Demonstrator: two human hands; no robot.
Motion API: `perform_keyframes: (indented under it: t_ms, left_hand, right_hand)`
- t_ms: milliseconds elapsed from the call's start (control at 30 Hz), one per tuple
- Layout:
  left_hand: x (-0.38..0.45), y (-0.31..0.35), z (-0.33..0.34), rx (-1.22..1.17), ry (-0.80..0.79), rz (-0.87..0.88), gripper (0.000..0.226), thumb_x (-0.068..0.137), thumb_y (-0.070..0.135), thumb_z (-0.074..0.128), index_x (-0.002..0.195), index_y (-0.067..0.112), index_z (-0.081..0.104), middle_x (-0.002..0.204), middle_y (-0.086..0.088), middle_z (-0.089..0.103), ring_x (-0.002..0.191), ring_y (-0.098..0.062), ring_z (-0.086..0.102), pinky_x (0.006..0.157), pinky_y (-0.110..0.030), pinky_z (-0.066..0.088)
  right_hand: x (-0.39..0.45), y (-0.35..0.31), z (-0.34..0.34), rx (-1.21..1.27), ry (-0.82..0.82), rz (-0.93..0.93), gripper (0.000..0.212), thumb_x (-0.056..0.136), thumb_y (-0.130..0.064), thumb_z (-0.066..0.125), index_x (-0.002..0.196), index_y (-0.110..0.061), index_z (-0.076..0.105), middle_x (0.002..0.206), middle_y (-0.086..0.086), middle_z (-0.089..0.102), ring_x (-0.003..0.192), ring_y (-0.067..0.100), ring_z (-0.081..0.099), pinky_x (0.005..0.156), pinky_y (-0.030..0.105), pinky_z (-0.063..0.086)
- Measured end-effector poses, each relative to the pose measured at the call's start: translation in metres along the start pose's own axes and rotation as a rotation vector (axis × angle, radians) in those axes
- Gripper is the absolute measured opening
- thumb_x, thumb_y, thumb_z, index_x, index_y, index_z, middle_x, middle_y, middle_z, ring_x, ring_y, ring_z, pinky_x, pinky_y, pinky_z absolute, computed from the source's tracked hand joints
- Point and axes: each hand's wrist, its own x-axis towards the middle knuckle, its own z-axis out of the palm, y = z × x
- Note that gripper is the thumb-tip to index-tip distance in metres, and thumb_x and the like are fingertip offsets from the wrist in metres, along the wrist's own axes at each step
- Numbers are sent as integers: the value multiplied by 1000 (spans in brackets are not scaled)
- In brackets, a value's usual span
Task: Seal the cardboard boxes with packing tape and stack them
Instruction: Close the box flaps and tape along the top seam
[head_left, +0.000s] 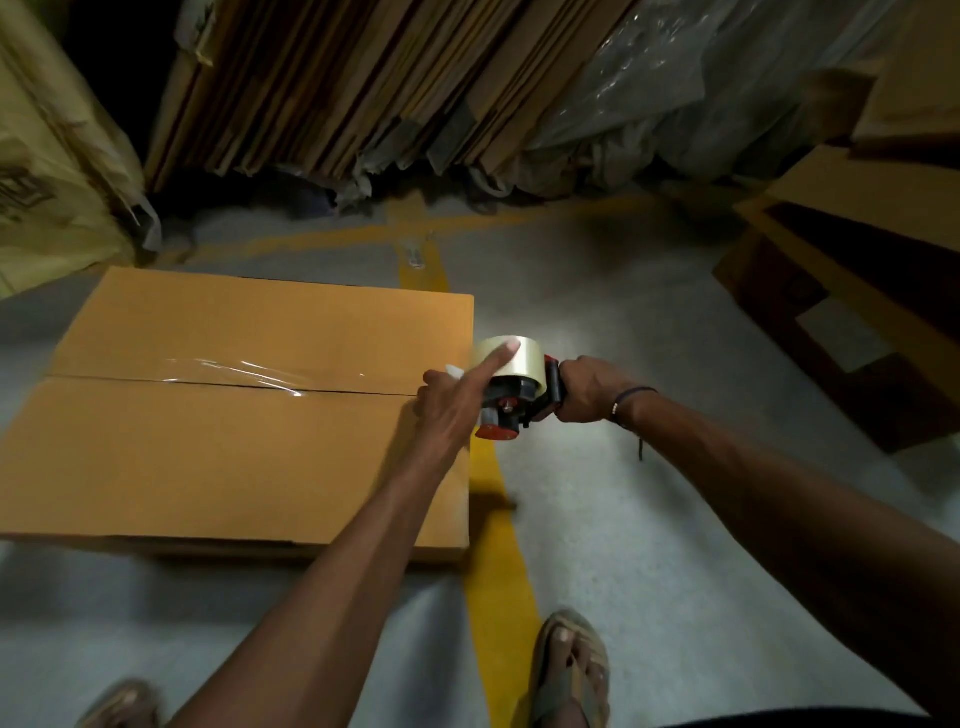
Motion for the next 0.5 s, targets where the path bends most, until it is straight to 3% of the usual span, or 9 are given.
perform_keyframes:
  t_ms: [67, 233, 400, 500]
  left_hand:
    - [8, 20, 3, -56, -43, -130, 153, 25, 111, 56, 141, 11, 49, 137, -12, 52, 122, -36, 53, 105, -54, 46]
    - [13, 23, 16, 122, 40, -96, 144, 45, 93, 72, 152, 8, 26, 149, -16, 40, 139, -39, 40, 114, -57, 38]
    - [23, 11, 17, -101, 59, -28, 136, 30, 97, 71, 132, 11, 44, 127, -12, 61, 110, -35, 64, 96, -55, 54]
    - [25, 10, 15, -132, 61, 2, 120, 35, 94, 71, 120, 13, 52, 115, -10, 68, 101, -35, 68, 98, -56, 54]
  right_hand:
    - [0, 0, -5, -8, 10, -1, 31, 81, -33, 69, 108, -17, 64, 97, 8, 70, 89, 30, 66, 77, 38, 58]
    - [1, -5, 2, 16, 21, 8, 33, 80, -36, 68, 108, -19, 65, 86, 2, 64, 80, 27, 64, 76, 39, 59]
    - [3, -3, 7, 4, 75, 15, 32, 79, -39, 68, 106, -20, 65, 81, 0, 60, 75, 27, 61, 71, 38, 59]
    - [3, -3, 10, 16, 89, 17, 31, 83, -41, 69, 107, -21, 64, 82, 1, 60, 75, 25, 61, 66, 35, 54]
